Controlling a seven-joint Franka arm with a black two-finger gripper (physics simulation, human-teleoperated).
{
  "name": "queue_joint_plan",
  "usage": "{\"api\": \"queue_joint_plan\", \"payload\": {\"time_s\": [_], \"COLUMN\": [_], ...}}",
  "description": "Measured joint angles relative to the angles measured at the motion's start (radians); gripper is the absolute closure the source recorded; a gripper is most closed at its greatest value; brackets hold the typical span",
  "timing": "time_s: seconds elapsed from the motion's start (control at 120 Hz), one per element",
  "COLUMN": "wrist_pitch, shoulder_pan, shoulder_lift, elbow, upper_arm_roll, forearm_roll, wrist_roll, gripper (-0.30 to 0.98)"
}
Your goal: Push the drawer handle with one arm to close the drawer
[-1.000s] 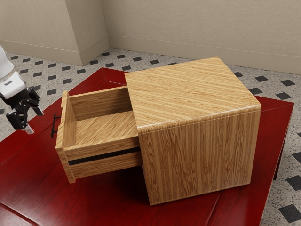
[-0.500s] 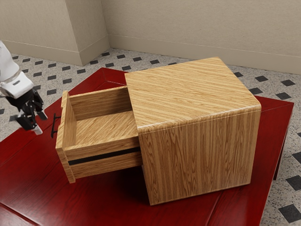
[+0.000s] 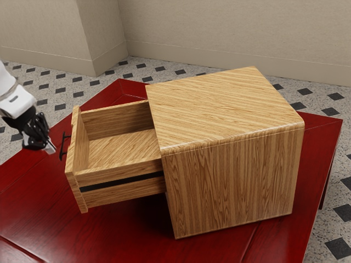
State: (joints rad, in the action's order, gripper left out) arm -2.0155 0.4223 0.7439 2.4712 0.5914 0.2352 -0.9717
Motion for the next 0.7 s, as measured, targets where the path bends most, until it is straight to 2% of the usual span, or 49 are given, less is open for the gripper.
{"api": "queue_joint_plan", "payload": {"time_s": [0.408,0.7], "wrist_pitch": [-0.016,-0.072], "shoulder_pan": [0.046,0.145], "shoulder_lift": [-0.050,-0.128], "elbow": [-0.010,-0.056], "upper_arm_roll": [-0.010,-0.009], "forearm_roll": [-0.030,-0.054], "wrist_roll": [0.041,0.066], "gripper": [0.78,0.79]}}
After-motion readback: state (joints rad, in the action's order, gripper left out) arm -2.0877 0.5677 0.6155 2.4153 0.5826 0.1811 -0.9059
